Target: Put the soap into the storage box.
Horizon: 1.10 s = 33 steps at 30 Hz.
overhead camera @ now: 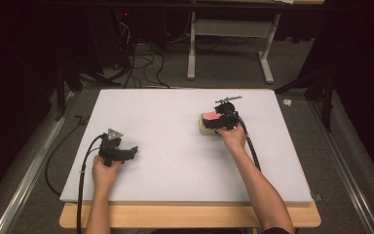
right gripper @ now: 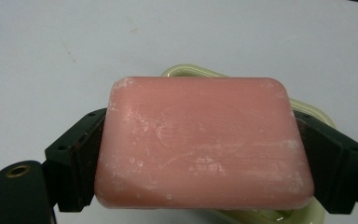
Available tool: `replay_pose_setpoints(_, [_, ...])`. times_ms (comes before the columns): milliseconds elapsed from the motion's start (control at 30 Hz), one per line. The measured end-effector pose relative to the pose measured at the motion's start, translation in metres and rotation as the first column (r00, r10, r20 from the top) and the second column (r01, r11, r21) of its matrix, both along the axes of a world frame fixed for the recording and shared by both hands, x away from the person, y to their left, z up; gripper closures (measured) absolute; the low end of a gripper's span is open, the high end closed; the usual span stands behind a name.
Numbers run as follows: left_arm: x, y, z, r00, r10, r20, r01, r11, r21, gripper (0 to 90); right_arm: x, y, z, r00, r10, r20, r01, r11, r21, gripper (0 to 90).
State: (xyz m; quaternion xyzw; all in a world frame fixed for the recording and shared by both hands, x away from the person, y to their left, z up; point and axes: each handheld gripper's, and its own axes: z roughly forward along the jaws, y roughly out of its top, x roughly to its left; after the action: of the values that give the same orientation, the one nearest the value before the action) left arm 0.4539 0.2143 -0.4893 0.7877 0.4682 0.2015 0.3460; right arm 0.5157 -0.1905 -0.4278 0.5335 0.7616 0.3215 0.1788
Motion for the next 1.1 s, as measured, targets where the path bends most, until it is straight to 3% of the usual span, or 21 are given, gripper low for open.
replay_pose_setpoints(367, [0.000, 0.000, 0.000, 1.0000, 0.000, 0.000, 0.000, 1.0000, 0.000, 15.9, 0.009, 0.004, -0.012, 0.9986, -0.041, -0.034, 0.039, 0.998, -0.041, 13.6])
replay_pose_setpoints(633, [0.000, 0.000, 0.000, 1.0000, 0.000, 0.000, 0.000, 1.0000, 0.000, 15.9, 0.010, 0.004, -0.015, 0.9969, -0.066, -0.043, 0.064, 0.997, -0.038, 13.6])
replay_pose_setpoints(1100, [0.000, 0.000, 0.000, 1.0000, 0.000, 0.000, 0.000, 1.0000, 0.000, 15.9, 0.014, 0.003, -0.019, 0.9945, -0.063, -0.083, 0.062, 0.998, -0.022, 13.5])
